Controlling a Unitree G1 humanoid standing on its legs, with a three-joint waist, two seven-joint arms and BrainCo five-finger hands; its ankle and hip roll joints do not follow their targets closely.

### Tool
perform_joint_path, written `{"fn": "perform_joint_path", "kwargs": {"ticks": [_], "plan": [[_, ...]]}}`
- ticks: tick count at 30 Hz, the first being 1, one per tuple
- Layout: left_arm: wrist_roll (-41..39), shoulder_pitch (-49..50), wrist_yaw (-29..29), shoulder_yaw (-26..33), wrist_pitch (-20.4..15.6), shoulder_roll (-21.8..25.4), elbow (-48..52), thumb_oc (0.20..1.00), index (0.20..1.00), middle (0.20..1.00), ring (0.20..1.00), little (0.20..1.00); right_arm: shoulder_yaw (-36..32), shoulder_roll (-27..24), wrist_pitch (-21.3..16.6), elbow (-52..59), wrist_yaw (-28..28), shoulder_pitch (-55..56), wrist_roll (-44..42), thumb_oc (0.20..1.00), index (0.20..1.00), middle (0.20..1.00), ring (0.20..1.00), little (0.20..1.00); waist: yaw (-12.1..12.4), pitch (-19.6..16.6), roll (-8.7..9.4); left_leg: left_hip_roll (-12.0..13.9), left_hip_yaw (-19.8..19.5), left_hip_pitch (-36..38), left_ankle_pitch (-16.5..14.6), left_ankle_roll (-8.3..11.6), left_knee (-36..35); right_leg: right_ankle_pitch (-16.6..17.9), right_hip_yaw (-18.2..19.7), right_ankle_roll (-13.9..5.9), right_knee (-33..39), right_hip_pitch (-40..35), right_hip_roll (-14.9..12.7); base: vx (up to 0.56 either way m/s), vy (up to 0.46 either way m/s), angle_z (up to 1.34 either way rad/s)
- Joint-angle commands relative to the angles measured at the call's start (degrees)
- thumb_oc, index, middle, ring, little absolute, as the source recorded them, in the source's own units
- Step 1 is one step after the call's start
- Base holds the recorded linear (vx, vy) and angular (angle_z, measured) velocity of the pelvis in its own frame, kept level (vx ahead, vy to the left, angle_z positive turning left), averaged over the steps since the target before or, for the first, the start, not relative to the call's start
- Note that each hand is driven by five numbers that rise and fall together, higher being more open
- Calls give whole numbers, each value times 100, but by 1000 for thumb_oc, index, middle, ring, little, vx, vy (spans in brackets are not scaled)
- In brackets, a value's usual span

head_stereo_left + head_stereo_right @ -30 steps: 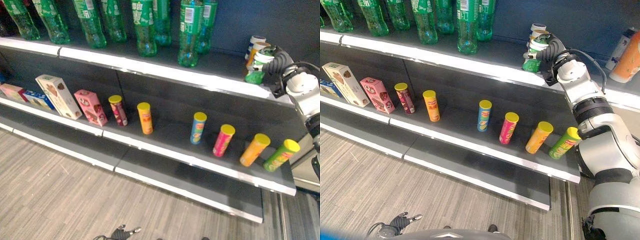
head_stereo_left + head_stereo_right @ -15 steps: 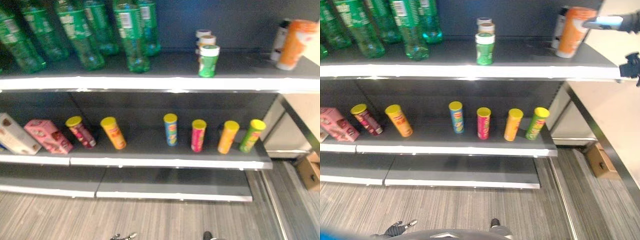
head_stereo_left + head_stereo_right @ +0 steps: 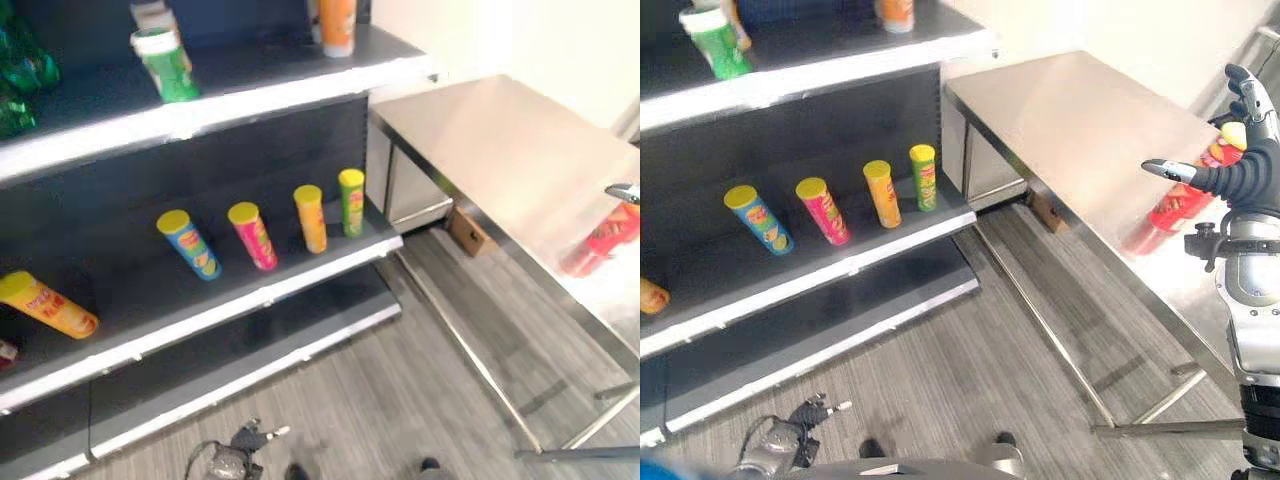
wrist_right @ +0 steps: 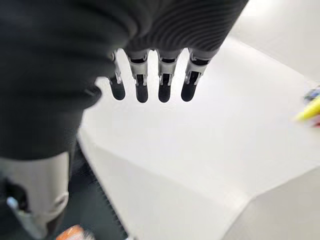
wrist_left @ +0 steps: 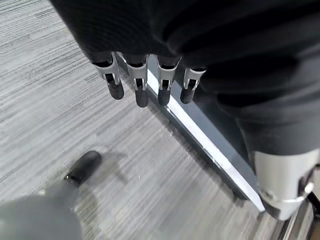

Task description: Put the goods on the table back onto the shelves and tidy them up.

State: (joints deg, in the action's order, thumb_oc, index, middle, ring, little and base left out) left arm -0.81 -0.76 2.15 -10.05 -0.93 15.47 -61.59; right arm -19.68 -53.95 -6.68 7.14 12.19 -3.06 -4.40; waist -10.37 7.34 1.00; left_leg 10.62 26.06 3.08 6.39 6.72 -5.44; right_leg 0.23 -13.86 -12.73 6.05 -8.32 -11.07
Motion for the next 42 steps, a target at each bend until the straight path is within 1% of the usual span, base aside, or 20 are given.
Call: {"fn": "perform_joint_path", "kwargs": {"ticks": [1,3,4,6,7,9,11,13,14,15,16,18,19,23,24,25,33,34,35,42], "plan": [[235,-373,77,123,-103,386,-232,1000,1000,1000,1000,1000,-808,-206,-169,-125,350,-233,123,1000,1000,1000,1000,1000,174,-166,495,-117,-53,387,-849,-102,50,-21,262,23,-129,524,53,30,-385,-45],[233,-397,82,123,-99,334,-225,1000,1000,1000,1000,1000,-1113,-211,-161,-172,460,63,181,1000,1000,1000,1000,1000,79,-150,424,119,-74,386,-683,50,56,-188,233,150,-105,454,277,20,-331,-43],[233,-399,83,113,-98,332,-225,1000,1000,1000,1000,1000,-1130,-209,-159,-164,459,81,180,1000,1000,1000,1000,1000,83,-147,417,131,-80,387,-679,58,55,-191,227,158,-105,450,289,16,-328,-4],[175,-402,105,164,-80,310,-209,1000,1000,1000,1000,1000,-1383,-97,-174,-175,554,342,124,1000,1000,1000,1000,1000,-5,-109,330,396,-104,361,-496,210,82,-367,256,307,-105,408,537,34,-394,-3],[118,-363,117,225,-81,283,-139,1000,1000,1000,1000,1000,-1578,36,-196,-155,629,536,103,1000,1000,1000,1000,1000,-49,-40,291,655,-158,357,-453,286,375,-513,336,485,-105,320,783,58,-455,-4],[15,-395,135,269,-62,278,-69,1000,1000,1000,1000,1000,-1566,52,-186,-130,668,496,113,1000,1000,1000,1000,1000,-5,78,287,715,-421,207,-561,252,801,-584,410,592,-105,258,888,41,-312,-8],[-134,-437,190,277,-80,262,-27,1000,1000,1000,1000,1000,-1581,127,-204,-170,718,469,-15,1000,1000,1000,1000,1000,101,205,311,589,-999,-97,-515,197,1220,-591,461,688,-105,207,913,-1,-159,-11],[-257,-445,182,277,-97,279,101,1000,1000,1000,1000,1000,-1443,88,-137,-347,727,422,14,1000,1000,1000,1000,1000,261,250,369,102,-1734,-452,-810,5,1365,-622,567,694,-105,194,897,60,-110,-7],[-273,-451,186,266,-107,271,138,1000,1000,1000,1000,1000,-1448,64,-83,-399,702,456,51,1000,1000,1000,1000,1000,304,251,357,-124,-1984,-578,-842,-17,1217,-627,635,677,-105,204,916,102,-42,-18],[-284,-465,191,240,-105,265,138,1000,1000,1000,1000,1000,-1453,70,-66,-429,695,463,44,1000,1000,1000,1000,1000,311,246,335,-216,-2104,-621,-829,-19,1113,-612,693,677,-105,206,928,147,26,-15],[-275,-497,212,156,-115,260,127,1000,1000,1000,1000,1000,-1391,68,-45,-625,758,385,-18,1000,1000,1000,1000,1000,370,263,295,-421,-2233,-794,-687,-50,933,-601,769,663,-105,190,925,100,50,-18],[-290,-480,199,140,-112,253,184,1000,1000,1000,1000,1000,-1272,29,-28,-713,768,279,3,1000,1000,1000,1000,1000,424,276,278,-512,-2318,-938,-648,-62,877,-617,829,629,-105,200,915,82,69,-26],[-330,-461,195,146,-114,213,158,1000,1000,1000,1000,1000,-1192,70,4,-758,725,208,-4,1000,1000,1000,1000,1000,411,243,220,-513,-2332,-858,-654,-61,661,-646,909,608,-105,203,938,66,64,-33],[-330,-461,195,150,-114,213,158,1000,1000,1000,1000,1000,-1185,68,3,-762,727,201,-3,1000,1000,1000,1000,1000,422,250,222,-511,-2316,-835,-644,-61,637,-645,924,608,-105,197,937,58,47,-56],[-324,-445,187,134,-105,219,117,1000,1000,1000,1000,1000,-903,193,136,-990,587,116,45,1000,1000,1000,1000,1000,387,115,135,-503,-2188,-563,-636,-99,491,-662,955,611,-116,161,881,323,265,-6],[-238,249,132,203,-105,328,571,1000,1000,1000,1000,1000,-692,152,230,-1398,439,142,76,1000,1000,1000,1000,1000,605,103,168,-577,-2063,-233,-574,-150,145,-696,883,588,-154,105,779,331,275,-6],[-206,327,149,279,-69,332,250,1000,1000,1000,1000,1000,-332,194,285,-1887,354,-125,-31,1000,1000,1000,1000,1000,745,84,239,-654,-2112,-127,-637,-192,113,-734,729,547,-190,36,712,47,34,1],[-198,353,258,386,-41,314,-160,1000,1000,1000,1000,1000,-98,194,326,-2315,379,-372,-130,1000,1000,1000,1000,1000,905,17,278,-687,-2178,-82,-663,-176,88,-763,576,519,-190,-29,668,50,3,9],[-169,356,290,422,-30,316,-289,1000,1000,1000,1000,1000,16,152,345,-2469,407,-502,-141,1000,1000,1000,1000,1000,937,3,291,-699,-2208,-63,-664,-167,79,-773,523,514,-182,-70,652,53,1,11],[-167,381,428,561,-19,301,-589,1000,1000,1000,1000,1000,122,126,345,-2635,550,-737,-184,1000,1000,1000,1000,1000,1045,-32,309,-717,-2315,-12,-654,-134,55,-794,335,516,-148,-185,628,17,-12,22]]}}
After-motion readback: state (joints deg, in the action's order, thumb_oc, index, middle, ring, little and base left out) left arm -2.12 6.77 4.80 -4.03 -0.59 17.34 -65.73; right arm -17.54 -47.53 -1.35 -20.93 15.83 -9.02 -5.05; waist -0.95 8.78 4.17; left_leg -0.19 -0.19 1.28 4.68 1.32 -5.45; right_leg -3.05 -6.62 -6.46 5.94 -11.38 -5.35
